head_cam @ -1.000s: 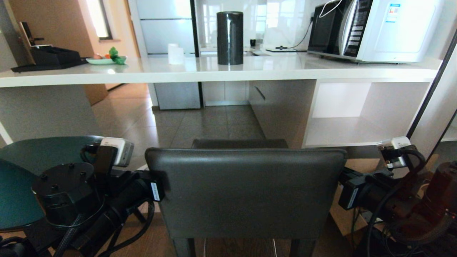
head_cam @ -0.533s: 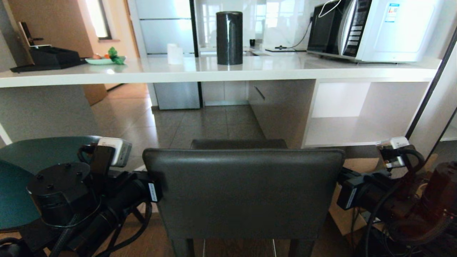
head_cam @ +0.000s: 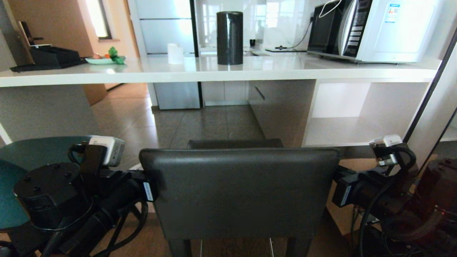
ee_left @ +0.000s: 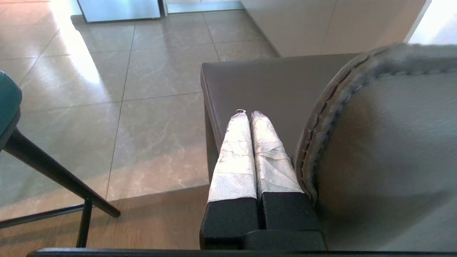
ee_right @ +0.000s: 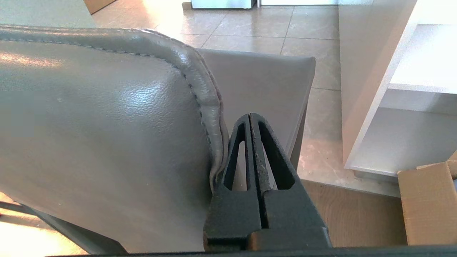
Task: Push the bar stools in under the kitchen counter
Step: Pull the gray chair out from under the dining table, then push the blue chair back under the dining table
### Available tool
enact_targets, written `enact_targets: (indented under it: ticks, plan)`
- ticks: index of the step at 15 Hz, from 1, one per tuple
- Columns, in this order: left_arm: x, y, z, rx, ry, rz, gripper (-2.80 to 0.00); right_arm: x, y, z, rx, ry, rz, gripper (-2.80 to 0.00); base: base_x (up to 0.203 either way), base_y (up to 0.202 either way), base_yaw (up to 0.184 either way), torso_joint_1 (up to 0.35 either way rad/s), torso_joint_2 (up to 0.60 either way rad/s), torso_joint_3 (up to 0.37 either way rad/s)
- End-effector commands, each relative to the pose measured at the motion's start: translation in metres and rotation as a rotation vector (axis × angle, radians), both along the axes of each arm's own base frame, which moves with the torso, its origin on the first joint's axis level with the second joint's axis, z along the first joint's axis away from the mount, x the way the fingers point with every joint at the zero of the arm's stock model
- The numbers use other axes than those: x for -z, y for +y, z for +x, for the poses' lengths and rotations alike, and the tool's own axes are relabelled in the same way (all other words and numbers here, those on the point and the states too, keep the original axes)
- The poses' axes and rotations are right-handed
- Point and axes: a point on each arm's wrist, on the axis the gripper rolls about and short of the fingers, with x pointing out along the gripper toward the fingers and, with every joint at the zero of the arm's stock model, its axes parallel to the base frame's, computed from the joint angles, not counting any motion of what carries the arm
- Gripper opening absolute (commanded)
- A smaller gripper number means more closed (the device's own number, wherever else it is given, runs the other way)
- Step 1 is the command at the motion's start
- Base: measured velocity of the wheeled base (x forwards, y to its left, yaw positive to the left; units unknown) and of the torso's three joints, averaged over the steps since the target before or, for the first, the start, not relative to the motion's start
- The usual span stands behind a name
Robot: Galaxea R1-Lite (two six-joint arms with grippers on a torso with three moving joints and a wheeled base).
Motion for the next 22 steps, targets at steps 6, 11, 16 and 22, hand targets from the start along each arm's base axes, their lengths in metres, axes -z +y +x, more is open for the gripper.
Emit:
enact_targets:
  ticks: [6,11,16,22]
  plan:
    - [-0.001,0.024,-0.011,-0.072,-0.016,-0.013,-2.80,-0.007,-0.012,-0.004,0.041,-0.026,0.019,-2.80,0.000,0.000,0.000,0.000,0.00,0.000]
    - [0.000,0.045,-0.023,-0.132,-0.018,-0.016,-2.80,-0.013,-0.034,-0.007,0.120,-0.053,0.030,-2.80,0.000,0.000,0.000,0.000,0.00,0.000]
    - [-0.003,0.063,-0.038,-0.188,-0.041,-0.027,-2.80,-0.021,-0.056,-0.017,0.198,-0.099,0.042,-2.80,0.000,0.000,0.000,0.000,0.00,0.000]
    - [-0.026,0.094,-0.077,-0.290,-0.068,-0.044,-2.80,-0.037,-0.078,-0.069,0.221,-0.121,0.028,-2.80,0.000,0.000,0.000,0.000,0.00,0.000]
